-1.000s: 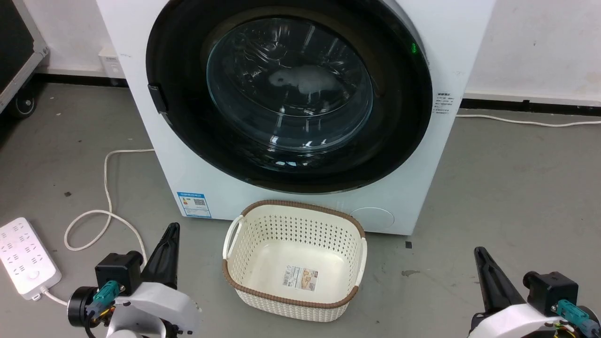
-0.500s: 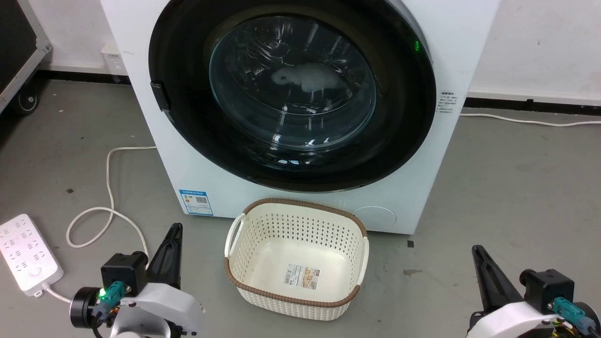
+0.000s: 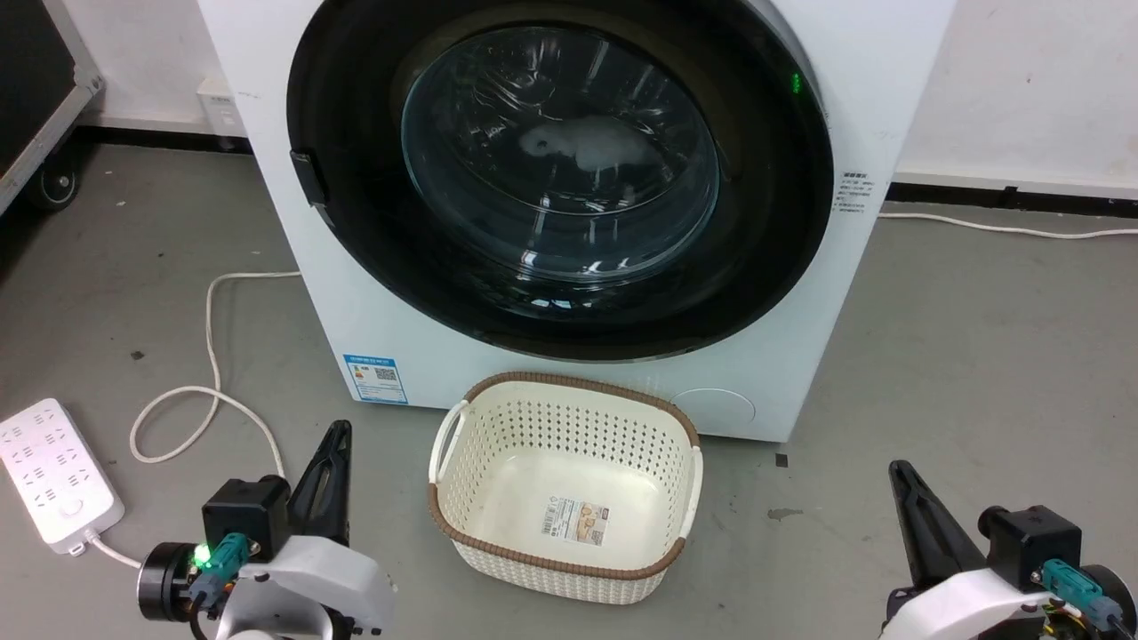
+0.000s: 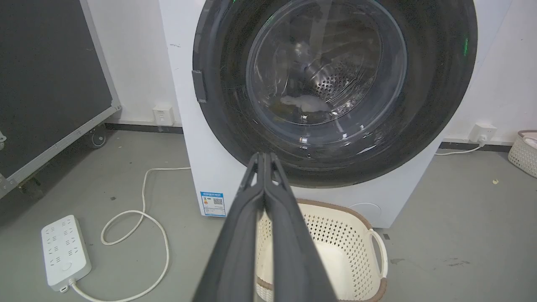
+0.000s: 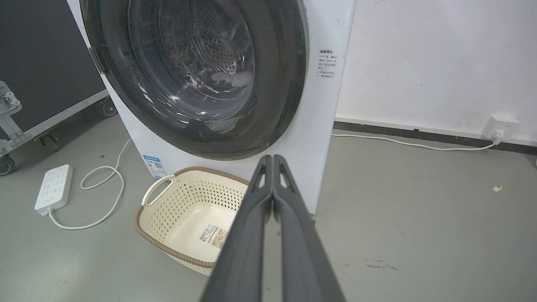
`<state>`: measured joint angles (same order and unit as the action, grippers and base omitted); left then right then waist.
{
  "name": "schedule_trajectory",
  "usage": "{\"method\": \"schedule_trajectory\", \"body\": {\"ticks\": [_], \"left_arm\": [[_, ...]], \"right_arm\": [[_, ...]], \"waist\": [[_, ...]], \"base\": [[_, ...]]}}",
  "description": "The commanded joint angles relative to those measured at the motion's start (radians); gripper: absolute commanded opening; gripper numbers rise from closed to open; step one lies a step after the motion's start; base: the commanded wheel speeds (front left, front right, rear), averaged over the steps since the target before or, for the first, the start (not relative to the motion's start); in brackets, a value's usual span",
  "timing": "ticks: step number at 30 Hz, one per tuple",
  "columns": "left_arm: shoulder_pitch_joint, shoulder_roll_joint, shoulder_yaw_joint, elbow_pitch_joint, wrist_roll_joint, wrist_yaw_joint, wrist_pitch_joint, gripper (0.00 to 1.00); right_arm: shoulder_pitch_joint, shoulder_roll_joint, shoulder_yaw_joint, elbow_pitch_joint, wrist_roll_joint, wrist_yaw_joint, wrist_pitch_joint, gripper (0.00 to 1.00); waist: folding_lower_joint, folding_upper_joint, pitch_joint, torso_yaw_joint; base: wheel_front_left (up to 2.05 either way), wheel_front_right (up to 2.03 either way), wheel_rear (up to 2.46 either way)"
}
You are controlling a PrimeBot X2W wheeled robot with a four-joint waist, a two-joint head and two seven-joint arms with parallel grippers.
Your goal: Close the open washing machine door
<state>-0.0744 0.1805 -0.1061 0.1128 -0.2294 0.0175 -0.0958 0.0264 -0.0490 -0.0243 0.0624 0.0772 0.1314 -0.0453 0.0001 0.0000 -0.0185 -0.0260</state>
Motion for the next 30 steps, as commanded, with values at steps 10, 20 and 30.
{"method": "schedule_trajectory", "body": {"ticks": [10, 20, 30], "left_arm": [[0.027, -0.025, 0.023, -0.025, 0.046, -0.005, 0.02, 0.0], [0.038, -0.051, 0.043, -0.046, 0.091, -0.008, 0.039, 0.0], [0.05, -0.077, 0.064, -0.068, 0.136, -0.011, 0.057, 0.0]], "right_arm": [[-0.015, -0.001, 0.006, -0.016, -0.018, 0.0, 0.01, 0.0], [-0.017, -0.001, 0.01, -0.028, -0.032, -0.001, 0.019, 0.0], [-0.02, -0.001, 0.015, -0.039, -0.047, -0.001, 0.028, 0.0]], "waist": [[0.0, 0.0, 0.003, 0.004], [0.0, 0.0, 0.007, 0.01], [0.0, 0.0, 0.011, 0.015]], "base": [[0.0, 0.0, 0.0], [0.0, 0.0, 0.0], [0.0, 0.0, 0.0]]}}
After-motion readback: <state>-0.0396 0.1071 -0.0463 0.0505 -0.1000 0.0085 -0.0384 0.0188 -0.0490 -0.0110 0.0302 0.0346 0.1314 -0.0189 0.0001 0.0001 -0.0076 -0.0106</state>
